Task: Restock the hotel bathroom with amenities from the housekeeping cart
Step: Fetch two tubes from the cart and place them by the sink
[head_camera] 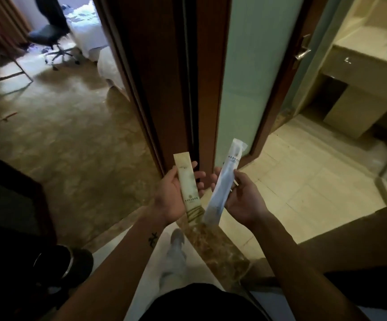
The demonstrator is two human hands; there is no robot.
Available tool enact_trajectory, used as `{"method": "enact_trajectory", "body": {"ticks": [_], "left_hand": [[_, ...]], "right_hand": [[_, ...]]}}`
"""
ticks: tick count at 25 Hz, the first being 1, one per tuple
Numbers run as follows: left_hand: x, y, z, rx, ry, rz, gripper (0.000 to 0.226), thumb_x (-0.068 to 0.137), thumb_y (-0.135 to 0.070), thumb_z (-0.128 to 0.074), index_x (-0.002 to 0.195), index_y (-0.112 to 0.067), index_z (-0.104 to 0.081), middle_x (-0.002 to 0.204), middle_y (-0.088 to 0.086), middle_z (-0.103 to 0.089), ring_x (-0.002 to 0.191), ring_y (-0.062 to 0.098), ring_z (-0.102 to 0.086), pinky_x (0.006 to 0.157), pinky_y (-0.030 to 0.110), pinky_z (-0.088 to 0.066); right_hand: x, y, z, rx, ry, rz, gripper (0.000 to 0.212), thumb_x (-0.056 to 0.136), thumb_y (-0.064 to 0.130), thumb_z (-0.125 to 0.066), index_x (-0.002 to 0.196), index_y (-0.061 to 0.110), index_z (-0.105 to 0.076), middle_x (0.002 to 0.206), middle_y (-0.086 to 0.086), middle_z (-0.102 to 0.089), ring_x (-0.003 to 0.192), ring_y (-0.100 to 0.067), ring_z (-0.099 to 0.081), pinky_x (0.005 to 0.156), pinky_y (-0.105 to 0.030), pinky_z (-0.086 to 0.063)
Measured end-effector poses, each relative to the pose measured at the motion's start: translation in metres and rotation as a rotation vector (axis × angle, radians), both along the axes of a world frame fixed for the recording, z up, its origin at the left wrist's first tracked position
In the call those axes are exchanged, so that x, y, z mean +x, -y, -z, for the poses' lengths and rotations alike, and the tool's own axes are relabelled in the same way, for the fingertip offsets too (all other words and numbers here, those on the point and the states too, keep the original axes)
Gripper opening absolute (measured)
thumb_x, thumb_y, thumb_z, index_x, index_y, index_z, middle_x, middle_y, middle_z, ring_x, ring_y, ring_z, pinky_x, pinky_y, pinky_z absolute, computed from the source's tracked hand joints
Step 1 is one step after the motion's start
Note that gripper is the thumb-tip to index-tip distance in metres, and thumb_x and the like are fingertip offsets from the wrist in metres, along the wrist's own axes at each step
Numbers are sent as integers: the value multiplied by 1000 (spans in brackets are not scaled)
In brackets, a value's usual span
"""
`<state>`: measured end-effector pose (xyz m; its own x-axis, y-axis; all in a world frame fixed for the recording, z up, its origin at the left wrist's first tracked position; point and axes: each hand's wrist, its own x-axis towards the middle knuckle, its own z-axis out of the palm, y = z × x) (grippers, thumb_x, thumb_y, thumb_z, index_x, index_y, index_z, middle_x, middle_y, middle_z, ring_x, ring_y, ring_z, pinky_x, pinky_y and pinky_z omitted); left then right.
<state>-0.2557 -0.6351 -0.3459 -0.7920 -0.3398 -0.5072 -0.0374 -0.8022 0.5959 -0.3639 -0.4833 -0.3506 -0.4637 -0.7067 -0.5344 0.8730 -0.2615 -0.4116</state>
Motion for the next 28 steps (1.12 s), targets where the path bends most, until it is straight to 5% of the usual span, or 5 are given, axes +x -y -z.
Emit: {"method": "enact_trajectory", "body": {"ticks": [3, 7, 10, 21, 28], "left_hand": [[-66, 19, 10, 27, -13, 114, 49, 105, -46, -33, 131, -12, -57, 95, 11, -68, 75, 23, -61, 73, 37, -46], [-170, 50, 24, 95, -24, 239, 46, 104, -46, -38, 128, -14, -60, 95, 10, -70, 77, 23, -58, 74, 37, -46], [-251, 67, 24, 48, -19, 352, 45, 104, -44, -36, 122, -14, -65, 94, 9, -70, 76, 22, -58, 73, 37, -45], [-482, 67, 7, 15, -35, 765, 49, 105, -45, -32, 124, -14, -64, 95, 9, -70, 78, 21, -57, 73, 36, -46], [-637, 9, 29, 28, -29, 828, 49, 105, -45, -32, 127, -13, -63, 96, 8, -71, 77, 20, -58, 71, 35, -47]], "right_hand": [[-50, 10, 10, 121, -59, 102, 36, 106, 31, -42, 122, 7, -63, 91, -7, -78, 91, -22, -72, 82, -37, -57], [-124, 29, 29, 235, -33, 230, 35, 100, 29, -55, 123, 5, -67, 125, -13, -69, 113, -27, -65, 112, -42, -43], [-180, 42, 28, 202, 15, 389, 34, 102, 26, -50, 123, 4, -65, 137, -11, -64, 124, -26, -62, 110, -42, -44], [-347, 39, -1, 165, -14, 749, 35, 105, 26, -43, 128, 6, -59, 124, -11, -72, 116, -25, -67, 95, -40, -52], [-495, -17, 27, 124, 13, 863, 33, 105, 25, -45, 119, 2, -64, 124, -12, -72, 118, -26, -65, 104, -41, -49]]}}
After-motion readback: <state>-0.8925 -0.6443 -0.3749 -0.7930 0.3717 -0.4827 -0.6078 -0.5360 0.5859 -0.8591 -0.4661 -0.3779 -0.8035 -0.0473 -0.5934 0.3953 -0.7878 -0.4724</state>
